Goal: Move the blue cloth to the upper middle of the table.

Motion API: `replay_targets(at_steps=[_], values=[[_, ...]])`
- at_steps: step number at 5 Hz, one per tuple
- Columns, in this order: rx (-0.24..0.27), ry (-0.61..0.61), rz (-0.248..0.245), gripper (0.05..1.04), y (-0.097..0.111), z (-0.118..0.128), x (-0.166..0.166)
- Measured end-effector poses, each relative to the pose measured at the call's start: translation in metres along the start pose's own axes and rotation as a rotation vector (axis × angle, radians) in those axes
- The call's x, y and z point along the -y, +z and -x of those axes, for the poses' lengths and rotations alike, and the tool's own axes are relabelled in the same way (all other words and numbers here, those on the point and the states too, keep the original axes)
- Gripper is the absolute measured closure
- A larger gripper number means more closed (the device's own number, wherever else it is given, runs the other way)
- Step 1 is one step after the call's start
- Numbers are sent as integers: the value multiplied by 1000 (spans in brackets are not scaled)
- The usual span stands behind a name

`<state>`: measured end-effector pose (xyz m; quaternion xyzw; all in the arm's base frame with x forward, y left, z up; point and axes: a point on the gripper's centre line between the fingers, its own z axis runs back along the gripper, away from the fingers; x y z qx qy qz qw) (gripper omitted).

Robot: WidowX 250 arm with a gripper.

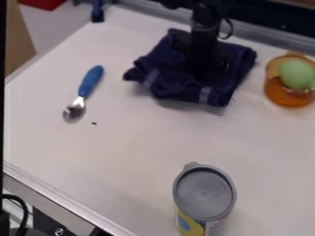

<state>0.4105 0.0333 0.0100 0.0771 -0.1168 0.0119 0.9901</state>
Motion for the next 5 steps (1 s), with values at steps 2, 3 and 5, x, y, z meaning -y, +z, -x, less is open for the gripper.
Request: replay_targets(at_steps=[2, 3, 5], values=[[-46, 22, 24, 768, 4, 5, -1], [-81, 45, 23, 507, 8, 6, -7], [-153, 93, 67, 77, 17, 11, -12]])
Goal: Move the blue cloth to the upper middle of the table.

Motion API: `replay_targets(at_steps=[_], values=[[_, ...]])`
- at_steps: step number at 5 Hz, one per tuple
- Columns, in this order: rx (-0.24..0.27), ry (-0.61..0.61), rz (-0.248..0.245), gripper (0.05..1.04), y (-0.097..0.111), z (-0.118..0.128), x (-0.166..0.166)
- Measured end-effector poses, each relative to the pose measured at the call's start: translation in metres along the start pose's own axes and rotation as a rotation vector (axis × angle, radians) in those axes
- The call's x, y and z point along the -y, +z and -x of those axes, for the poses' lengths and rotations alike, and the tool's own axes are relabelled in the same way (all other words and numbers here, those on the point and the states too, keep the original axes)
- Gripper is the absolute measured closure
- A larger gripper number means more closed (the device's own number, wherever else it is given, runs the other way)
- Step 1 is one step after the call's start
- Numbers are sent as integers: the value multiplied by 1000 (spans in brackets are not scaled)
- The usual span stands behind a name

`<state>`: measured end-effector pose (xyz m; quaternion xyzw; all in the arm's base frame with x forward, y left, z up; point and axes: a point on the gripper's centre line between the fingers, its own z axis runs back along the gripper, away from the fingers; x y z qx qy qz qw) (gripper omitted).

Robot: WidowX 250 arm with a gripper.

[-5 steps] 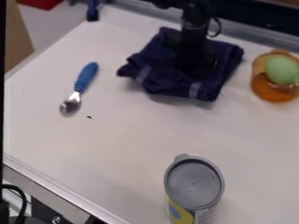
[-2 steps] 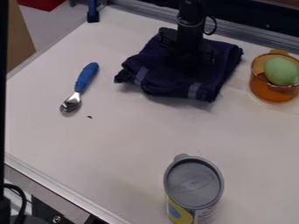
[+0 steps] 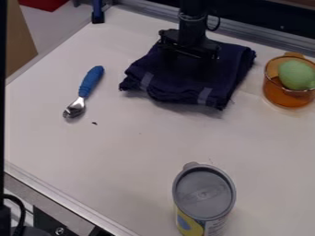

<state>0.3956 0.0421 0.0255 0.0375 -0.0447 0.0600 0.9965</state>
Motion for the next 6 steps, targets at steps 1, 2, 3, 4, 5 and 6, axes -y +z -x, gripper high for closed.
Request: replay_targets(at_steps=[1, 2, 3, 4, 5, 6], values=[[8, 21, 56, 83, 31, 0, 4], [62, 40, 98, 83, 54, -4, 9], [86, 60, 91, 83, 72, 4, 6], [61, 69, 48, 83, 74, 32, -4], [21, 102, 51, 83, 75, 69, -28], [21, 92, 31, 83, 79, 100, -52]])
